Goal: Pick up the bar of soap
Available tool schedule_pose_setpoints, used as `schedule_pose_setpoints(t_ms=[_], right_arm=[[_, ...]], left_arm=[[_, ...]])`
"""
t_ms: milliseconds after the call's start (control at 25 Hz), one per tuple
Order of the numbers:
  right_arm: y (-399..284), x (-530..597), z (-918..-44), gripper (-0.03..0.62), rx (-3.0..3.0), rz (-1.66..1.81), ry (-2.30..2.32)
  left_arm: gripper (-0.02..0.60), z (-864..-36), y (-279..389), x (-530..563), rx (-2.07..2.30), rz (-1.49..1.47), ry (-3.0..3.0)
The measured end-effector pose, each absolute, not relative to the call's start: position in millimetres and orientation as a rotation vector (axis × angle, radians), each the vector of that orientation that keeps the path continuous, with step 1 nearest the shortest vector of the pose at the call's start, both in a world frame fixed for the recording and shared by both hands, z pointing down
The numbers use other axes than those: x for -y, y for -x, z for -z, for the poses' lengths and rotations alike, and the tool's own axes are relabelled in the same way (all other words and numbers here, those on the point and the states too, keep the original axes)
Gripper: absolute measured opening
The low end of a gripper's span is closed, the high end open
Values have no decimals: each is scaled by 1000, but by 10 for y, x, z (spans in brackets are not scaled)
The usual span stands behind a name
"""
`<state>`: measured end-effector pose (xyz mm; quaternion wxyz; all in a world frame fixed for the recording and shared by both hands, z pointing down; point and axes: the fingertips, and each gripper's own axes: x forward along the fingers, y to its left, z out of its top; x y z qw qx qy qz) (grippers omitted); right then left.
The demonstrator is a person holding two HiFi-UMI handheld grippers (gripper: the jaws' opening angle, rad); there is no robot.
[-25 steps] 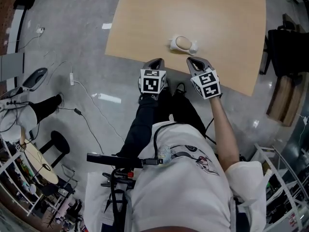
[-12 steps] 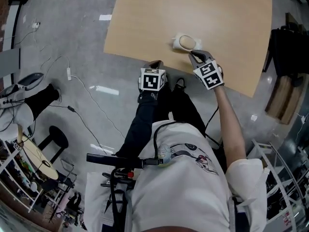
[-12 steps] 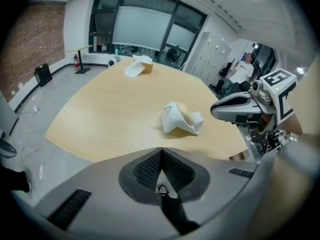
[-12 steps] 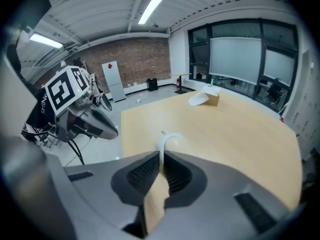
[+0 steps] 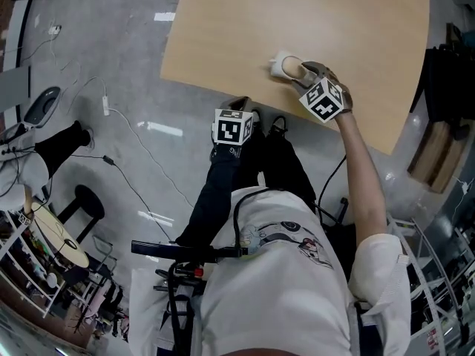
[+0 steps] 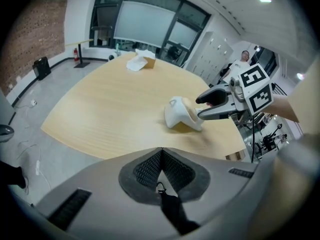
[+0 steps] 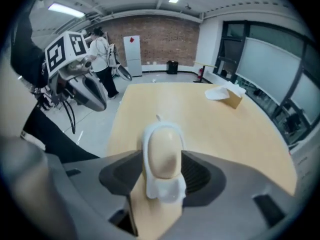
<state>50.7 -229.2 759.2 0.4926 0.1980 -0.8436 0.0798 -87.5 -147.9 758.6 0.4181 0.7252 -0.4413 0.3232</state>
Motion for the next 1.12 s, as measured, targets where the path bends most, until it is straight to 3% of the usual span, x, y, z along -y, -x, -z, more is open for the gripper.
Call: schedule_pose_setpoints(t_ms=[160, 560, 1120], right_arm=[[-530, 2381, -7719, 248, 1995, -87, -359], [-562, 2425, -7911, 249, 1916, -72, -169], [-440, 2397, -7228, 249, 2060, -74, -488]], left_arm=[[5, -7611, 875, 1437, 1104, -809, -1815], [5, -7637, 937, 1312, 1106, -796, -1807], [5, -7261, 936, 1400, 1127, -727, -1937]])
